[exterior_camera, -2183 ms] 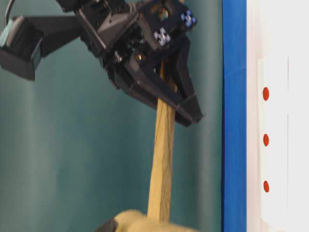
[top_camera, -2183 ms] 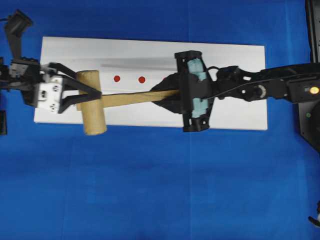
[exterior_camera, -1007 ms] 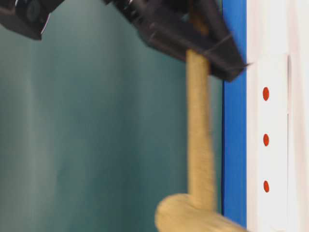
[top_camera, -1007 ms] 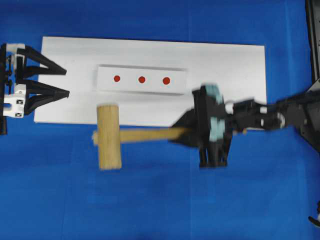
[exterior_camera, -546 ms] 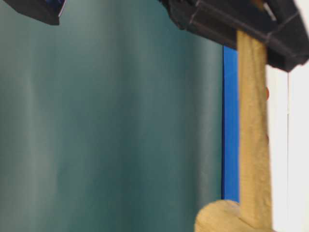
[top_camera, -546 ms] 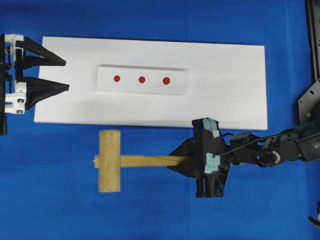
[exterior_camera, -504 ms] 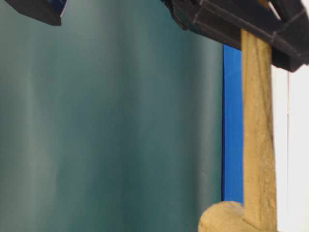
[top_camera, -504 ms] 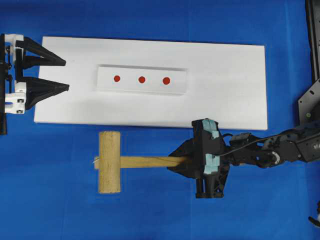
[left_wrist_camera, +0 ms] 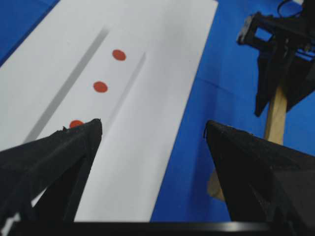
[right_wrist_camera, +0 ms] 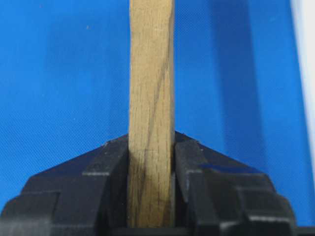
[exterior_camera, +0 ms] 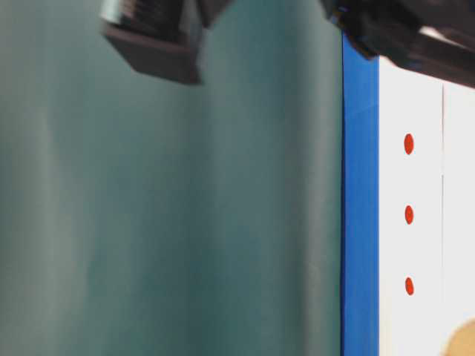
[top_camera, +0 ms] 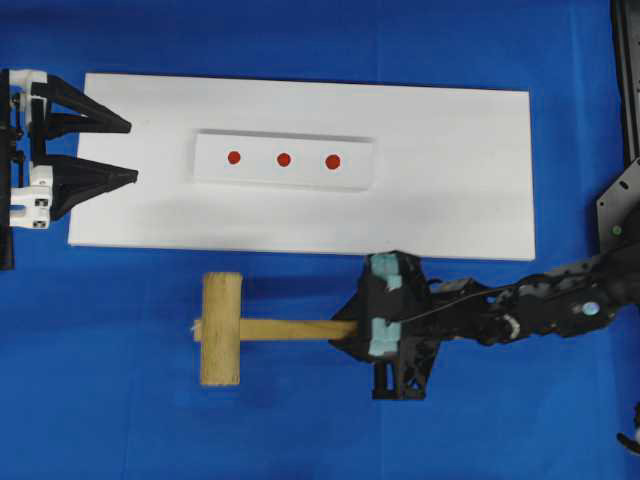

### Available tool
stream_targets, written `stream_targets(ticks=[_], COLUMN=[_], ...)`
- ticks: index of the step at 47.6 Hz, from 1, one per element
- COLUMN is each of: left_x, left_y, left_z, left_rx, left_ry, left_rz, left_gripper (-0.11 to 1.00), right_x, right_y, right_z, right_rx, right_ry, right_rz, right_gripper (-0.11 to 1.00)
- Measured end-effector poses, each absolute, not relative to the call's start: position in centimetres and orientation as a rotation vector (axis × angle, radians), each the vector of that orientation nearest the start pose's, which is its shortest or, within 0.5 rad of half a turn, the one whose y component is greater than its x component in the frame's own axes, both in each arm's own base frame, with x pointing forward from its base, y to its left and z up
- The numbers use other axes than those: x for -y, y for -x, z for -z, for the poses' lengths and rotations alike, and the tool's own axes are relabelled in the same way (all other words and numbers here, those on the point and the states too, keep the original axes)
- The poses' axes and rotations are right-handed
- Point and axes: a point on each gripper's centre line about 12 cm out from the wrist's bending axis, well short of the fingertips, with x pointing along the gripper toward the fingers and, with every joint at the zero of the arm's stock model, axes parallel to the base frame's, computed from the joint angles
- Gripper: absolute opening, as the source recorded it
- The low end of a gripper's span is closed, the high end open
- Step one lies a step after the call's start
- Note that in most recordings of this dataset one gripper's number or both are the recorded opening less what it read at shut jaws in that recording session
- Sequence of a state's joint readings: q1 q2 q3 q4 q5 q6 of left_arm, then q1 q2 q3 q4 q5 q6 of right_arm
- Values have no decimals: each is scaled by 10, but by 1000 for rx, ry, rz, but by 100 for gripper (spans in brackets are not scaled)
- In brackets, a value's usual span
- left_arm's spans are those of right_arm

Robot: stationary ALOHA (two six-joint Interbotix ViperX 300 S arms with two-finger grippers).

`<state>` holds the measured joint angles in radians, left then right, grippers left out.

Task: Hit the mark with a hammer.
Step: 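Carry the mallet with the right gripper down onto the table below the board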

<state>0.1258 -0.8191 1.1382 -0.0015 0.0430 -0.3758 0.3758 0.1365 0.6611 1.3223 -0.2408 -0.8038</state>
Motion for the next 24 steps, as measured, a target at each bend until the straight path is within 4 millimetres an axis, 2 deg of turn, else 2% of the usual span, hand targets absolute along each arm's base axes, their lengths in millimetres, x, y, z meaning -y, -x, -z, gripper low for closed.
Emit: stream_targets(ticks=[14, 24], left_x=[-27, -27], left_y=[-214, -214], left_z=[-236, -236], left_rx=[-343, -343], left_ry=[394, 394], left_rz=[-193, -193], left_gripper=[83, 83], right_x=[-126, -127], right_y=[-387, -389], right_z=[-99, -96], right_rx=[-772, -774], right_ry=[-255, -254], right_rz=[44, 46], right_gripper=[6, 6])
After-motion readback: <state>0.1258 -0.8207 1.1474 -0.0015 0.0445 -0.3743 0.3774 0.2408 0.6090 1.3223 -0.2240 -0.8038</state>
